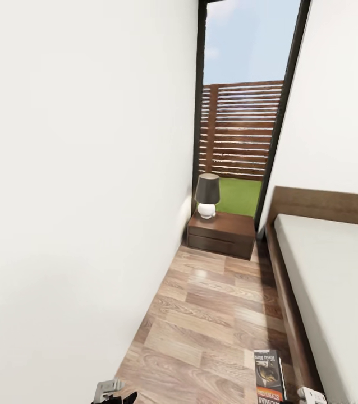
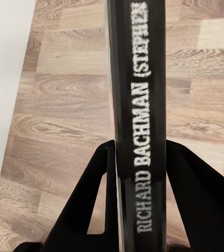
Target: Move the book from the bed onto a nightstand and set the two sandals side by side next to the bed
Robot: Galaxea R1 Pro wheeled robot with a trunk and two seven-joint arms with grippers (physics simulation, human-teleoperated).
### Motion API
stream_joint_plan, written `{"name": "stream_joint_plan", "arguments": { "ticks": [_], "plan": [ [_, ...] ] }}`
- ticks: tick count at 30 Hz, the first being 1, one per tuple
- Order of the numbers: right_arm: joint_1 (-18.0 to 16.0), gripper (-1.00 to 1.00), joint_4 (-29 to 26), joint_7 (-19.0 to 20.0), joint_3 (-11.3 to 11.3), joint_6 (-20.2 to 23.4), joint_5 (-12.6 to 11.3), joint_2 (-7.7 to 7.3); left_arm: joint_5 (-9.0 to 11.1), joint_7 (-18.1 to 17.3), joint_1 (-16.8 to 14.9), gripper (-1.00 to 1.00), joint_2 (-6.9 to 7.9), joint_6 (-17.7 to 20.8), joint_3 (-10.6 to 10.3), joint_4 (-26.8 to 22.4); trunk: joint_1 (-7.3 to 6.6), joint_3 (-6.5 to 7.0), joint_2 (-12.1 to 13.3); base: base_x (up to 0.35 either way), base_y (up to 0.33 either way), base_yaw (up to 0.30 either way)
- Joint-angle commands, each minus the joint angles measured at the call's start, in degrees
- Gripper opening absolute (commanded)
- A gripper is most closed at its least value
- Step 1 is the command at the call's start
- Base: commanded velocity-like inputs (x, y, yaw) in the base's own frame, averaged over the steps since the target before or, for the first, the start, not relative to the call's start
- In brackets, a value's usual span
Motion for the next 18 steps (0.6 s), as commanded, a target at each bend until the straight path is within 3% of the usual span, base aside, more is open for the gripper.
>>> {"name": "stream_joint_plan", "arguments": {
  "ticks": [1,11,18],
  "plan": [
    [-0.1,-1.00,0.1,0.3,0.4,-0.2,-0.5,-0.02,-0.6,-0.1,0.0,1.00,0.01,-0.3,0.5,0.0,0.01,-0.07,0.0,0.060,0.000,-0.224],
    [-0.1,-1.00,0.1,0.3,0.4,-0.2,-0.5,-0.02,-0.6,-0.1,0.0,1.00,0.01,-0.3,0.5,0.0,0.01,-0.07,0.0,0.238,0.000,-0.224],
    [-0.1,-1.00,0.1,0.3,0.4,-0.2,-0.5,-0.02,-0.6,-0.1,0.0,1.00,0.01,-0.3,0.5,0.0,0.01,-0.07,0.0,0.050,0.000,-0.224]
  ]
}}
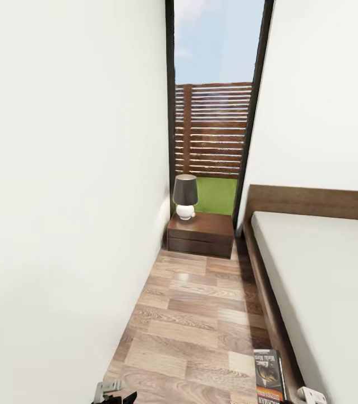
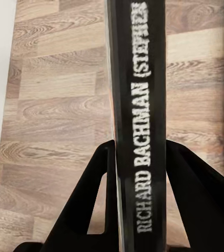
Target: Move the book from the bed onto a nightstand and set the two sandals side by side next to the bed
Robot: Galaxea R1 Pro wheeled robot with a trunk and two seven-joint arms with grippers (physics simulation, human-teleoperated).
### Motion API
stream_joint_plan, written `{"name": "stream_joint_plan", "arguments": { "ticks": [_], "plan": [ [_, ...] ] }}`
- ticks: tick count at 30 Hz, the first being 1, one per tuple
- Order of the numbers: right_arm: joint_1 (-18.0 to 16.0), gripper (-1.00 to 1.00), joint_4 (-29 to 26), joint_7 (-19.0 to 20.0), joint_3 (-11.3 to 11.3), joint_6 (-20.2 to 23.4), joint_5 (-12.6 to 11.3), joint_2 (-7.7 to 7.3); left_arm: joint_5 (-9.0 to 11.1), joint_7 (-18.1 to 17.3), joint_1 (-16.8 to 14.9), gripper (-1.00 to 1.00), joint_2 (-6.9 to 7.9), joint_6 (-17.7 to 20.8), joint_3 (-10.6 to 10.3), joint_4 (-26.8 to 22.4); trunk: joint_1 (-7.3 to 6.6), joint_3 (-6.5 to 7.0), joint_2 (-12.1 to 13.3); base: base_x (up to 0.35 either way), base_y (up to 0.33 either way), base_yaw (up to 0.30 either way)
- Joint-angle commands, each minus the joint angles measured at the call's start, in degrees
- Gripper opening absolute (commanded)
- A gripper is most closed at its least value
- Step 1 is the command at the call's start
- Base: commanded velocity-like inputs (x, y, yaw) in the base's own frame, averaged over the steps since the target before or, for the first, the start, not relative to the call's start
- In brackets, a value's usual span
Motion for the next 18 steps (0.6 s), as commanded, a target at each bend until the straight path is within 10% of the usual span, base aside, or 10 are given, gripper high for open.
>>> {"name": "stream_joint_plan", "arguments": {
  "ticks": [1,18],
  "plan": [
    [-0.1,-1.00,0.1,0.3,0.5,-0.2,-0.5,-0.02,-0.6,-0.1,0.0,1.00,0.01,-0.3,0.5,0.0,0.00,-0.07,0.0,0.007,0.000,-0.224],
    [-0.1,-1.00,0.1,0.3,0.5,-0.2,-0.5,-0.02,-0.6,-0.1,0.0,1.00,0.01,-0.3,0.4,0.0,0.00,-0.07,0.0,0.001,0.000,-0.224]
  ]
}}
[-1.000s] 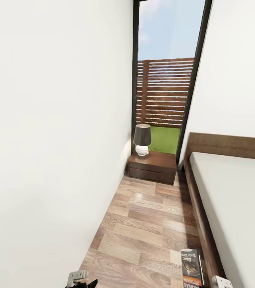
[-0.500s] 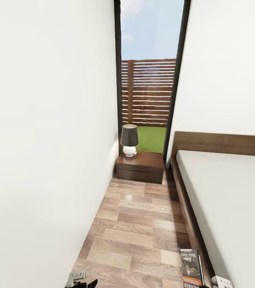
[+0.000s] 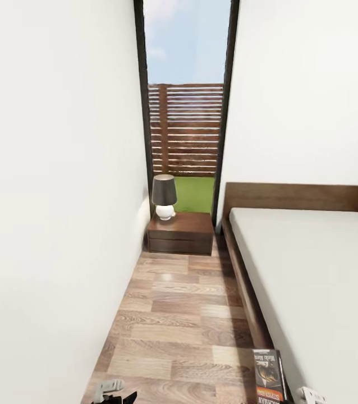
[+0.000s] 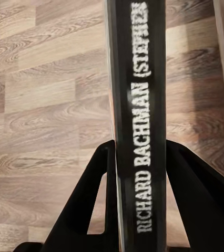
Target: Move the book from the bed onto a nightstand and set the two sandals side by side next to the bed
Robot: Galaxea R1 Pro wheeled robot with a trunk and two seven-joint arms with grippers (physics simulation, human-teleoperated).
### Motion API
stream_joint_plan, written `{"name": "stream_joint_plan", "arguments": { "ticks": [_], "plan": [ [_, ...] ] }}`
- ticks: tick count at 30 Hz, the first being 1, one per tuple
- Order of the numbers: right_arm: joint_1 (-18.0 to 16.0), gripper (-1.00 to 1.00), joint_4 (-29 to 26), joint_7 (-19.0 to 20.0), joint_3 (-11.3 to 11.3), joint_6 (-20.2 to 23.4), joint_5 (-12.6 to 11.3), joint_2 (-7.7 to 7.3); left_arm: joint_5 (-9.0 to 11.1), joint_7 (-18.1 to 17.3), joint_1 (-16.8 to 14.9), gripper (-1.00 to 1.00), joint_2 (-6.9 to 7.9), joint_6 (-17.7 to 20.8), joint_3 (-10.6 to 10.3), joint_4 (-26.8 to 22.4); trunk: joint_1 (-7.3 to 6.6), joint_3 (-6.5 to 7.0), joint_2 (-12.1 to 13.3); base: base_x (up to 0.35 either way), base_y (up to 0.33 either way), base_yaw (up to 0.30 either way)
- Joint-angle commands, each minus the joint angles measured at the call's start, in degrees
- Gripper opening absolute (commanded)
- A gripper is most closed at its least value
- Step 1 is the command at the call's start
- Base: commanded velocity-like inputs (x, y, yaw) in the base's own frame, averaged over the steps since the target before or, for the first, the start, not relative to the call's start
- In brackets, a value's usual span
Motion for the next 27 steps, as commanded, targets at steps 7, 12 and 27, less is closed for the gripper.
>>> {"name": "stream_joint_plan", "arguments": {
  "ticks": [7,12,27],
  "plan": [
    [-0.1,-1.00,0.1,0.3,0.4,-0.2,-0.5,-0.02,-0.6,-0.1,0.0,1.00,0.01,-0.3,0.5,0.0,0.00,-0.07,0.0,0.000,0.000,-0.211],
    [-0.1,-1.00,0.1,0.3,0.4,-0.2,-0.5,-0.06,-0.6,-0.1,0.0,1.00,0.01,-0.3,0.5,0.0,0.00,-0.07,0.0,0.150,0.000,-0.043],
    [-0.1,-1.00,0.1,0.3,0.4,-0.2,-0.5,-0.09,-0.6,-0.1,0.0,1.00,0.01,-0.3,0.4,0.0,0.00,-0.07,0.0,0.321,0.000,-0.002]
  ]
}}
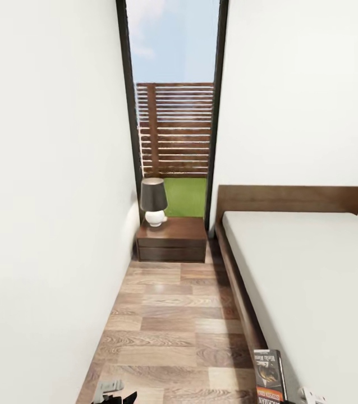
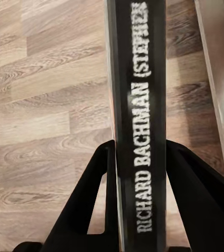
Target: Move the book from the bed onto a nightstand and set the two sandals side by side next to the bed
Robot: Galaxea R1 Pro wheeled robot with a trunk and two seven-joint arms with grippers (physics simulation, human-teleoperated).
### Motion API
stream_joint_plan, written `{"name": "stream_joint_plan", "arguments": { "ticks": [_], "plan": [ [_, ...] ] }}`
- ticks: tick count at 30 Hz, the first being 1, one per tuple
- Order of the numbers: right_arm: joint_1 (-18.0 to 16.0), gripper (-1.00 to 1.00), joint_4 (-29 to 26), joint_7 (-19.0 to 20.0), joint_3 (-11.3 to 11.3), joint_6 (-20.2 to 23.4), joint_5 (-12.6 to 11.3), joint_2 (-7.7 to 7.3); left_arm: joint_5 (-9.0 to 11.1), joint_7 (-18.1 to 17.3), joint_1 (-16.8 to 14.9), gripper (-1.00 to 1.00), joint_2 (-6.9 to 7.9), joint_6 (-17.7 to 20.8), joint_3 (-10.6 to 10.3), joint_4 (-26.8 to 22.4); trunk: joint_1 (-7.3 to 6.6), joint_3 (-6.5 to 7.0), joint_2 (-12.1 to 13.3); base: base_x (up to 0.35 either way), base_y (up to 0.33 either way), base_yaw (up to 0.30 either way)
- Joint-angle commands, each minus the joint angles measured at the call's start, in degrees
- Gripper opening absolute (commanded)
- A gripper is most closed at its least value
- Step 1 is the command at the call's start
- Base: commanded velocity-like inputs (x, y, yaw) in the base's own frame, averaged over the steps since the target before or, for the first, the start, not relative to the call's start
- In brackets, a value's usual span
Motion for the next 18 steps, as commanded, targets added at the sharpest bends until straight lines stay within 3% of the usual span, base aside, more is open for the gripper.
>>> {"name": "stream_joint_plan", "arguments": {
  "ticks": [1,18],
  "plan": [
    [-0.1,-1.00,0.0,0.3,0.4,-0.2,-0.5,-0.03,-0.6,-0.1,0.0,1.00,0.01,-0.3,0.5,0.0,0.04,-0.07,0.0,0.327,0.000,0.000],
    [-0.1,-1.00,0.0,0.3,0.4,-0.2,-0.5,0.04,-0.6,-0.1,-0.1,1.00,0.01,-0.3,0.5,0.0,0.04,-0.07,0.0,0.324,0.000,-0.051]
  ]
}}
